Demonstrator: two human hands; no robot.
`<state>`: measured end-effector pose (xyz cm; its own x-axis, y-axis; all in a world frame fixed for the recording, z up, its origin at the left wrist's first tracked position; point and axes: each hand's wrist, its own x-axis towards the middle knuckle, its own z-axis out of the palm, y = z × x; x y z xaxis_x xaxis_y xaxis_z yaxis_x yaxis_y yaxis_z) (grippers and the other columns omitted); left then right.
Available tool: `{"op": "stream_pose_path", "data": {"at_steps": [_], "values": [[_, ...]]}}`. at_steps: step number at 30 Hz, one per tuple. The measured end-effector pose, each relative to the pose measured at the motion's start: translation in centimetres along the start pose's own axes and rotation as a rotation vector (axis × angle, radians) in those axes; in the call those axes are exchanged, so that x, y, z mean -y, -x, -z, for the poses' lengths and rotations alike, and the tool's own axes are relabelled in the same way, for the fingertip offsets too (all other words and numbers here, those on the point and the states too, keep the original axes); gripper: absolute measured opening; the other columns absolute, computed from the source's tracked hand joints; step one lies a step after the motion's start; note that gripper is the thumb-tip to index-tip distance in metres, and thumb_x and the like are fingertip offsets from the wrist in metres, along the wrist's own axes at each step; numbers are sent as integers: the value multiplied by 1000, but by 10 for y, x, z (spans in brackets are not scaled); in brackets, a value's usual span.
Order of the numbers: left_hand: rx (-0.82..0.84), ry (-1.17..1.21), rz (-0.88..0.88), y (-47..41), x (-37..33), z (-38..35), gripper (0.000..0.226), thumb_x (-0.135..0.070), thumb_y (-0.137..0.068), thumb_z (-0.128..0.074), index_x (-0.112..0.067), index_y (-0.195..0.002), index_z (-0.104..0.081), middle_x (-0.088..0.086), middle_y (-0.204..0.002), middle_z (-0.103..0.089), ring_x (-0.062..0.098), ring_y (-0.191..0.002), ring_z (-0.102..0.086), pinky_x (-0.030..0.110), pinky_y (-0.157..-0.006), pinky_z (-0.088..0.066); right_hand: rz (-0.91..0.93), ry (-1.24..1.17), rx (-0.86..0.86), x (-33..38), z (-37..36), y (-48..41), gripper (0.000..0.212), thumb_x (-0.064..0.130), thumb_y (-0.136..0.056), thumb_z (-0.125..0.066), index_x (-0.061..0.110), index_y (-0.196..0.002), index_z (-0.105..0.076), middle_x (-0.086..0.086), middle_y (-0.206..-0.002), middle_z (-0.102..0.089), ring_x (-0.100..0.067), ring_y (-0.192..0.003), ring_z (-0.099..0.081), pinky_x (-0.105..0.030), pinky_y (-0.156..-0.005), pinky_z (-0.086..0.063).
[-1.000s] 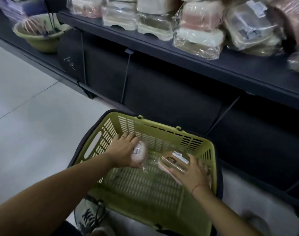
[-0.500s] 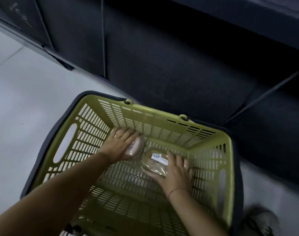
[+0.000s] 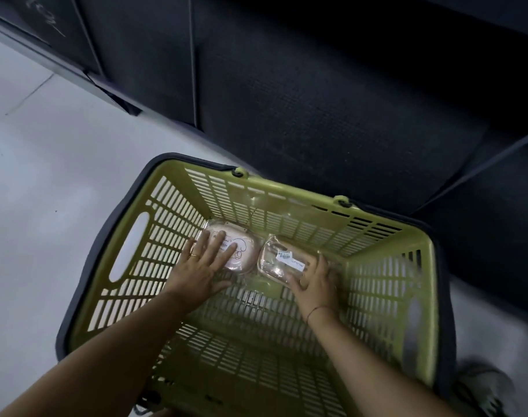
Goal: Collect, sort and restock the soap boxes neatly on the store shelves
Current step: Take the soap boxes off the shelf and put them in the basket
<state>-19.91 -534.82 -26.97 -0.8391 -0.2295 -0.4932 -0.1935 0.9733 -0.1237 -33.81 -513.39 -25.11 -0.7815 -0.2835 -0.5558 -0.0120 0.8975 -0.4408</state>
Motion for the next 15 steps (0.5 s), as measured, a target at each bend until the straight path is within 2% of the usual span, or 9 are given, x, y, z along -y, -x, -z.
{"op": "stream_pose_path", "data": {"at_steps": [2,3,4,6,7,8,10,12,15], "values": [[48,56,21,1,-2,7,89,-72,-54,48,-32,-133,50,12,-148,41,40,-140,29,49,-111,19,37,-2,38,2,6,-3,93,54,-90,-57,19,-155,-1,-12,-159,-16,-30,-142,-26,-45,-107,-37],[85,75,25,0,-2,11,93,-73,-50,49,-32,-134,49,12,-148,41,39,-141,28,49,-111,17,32,0,69,2,8,-5,93,53,-91,-56,19,-155,2,-10,-160,-15,-29,-141,-29,-43,-106,-37],[102,90,28,0,-2,16,98,-74,-47,49,-33,-135,46,11,-149,40,38,-142,27,48,-112,14,36,-9,98,3,10,-6,91,52,-92,-56,19,-155,2,-10,-158,-21,-28,-136,-38,-41,-103,-41],[160,82,28,0,-4,32,106,-76,-43,47,-33,-139,36,9,-154,33,35,-145,22,50,-117,7,37,-45,137,6,12,-3,87,51,-90,-57,23,-150,-2,-11,-151,-36,-27,-111,-58,-40,-90,-53],[204,72,27,0,-5,42,107,-77,-46,42,-32,-142,30,8,-157,28,34,-147,18,52,-118,4,20,-42,143,8,13,-1,88,52,-89,-58,23,-149,0,-11,-150,-38,-27,-105,-60,-41,-85,-55],[245,64,29,0,-6,55,108,-78,-51,33,-30,-147,23,8,-160,22,32,-148,14,53,-118,3,6,-15,149,12,16,1,91,52,-89,-57,23,-151,4,-11,-154,-32,-29,-112,-57,-41,-87,-53],[268,55,19,-1,-12,88,103,-77,-69,14,-25,-156,-1,7,-164,2,28,-151,1,51,-120,-3,8,77,167,22,31,5,91,50,-92,-53,21,-154,6,-9,-160,-15,-33,-137,-36,-44,-107,-40],[175,42,-32,-2,-24,126,92,-77,-83,0,-24,-153,-26,5,-160,-25,24,-147,-23,43,-117,-18,104,134,221,36,61,15,84,51,-94,-50,18,-155,-3,-9,-161,-13,-32,-143,-27,-39,-113,-33],[-135,53,-183,-2,-51,189,119,-86,-62,24,-26,-129,-54,-1,-130,-61,19,-116,-58,33,-95,-41,360,188,257,54,138,44,69,49,-96,-50,17,-152,-23,-8,-156,-30,-25,-140,-34,-30,-108,-34]]}}
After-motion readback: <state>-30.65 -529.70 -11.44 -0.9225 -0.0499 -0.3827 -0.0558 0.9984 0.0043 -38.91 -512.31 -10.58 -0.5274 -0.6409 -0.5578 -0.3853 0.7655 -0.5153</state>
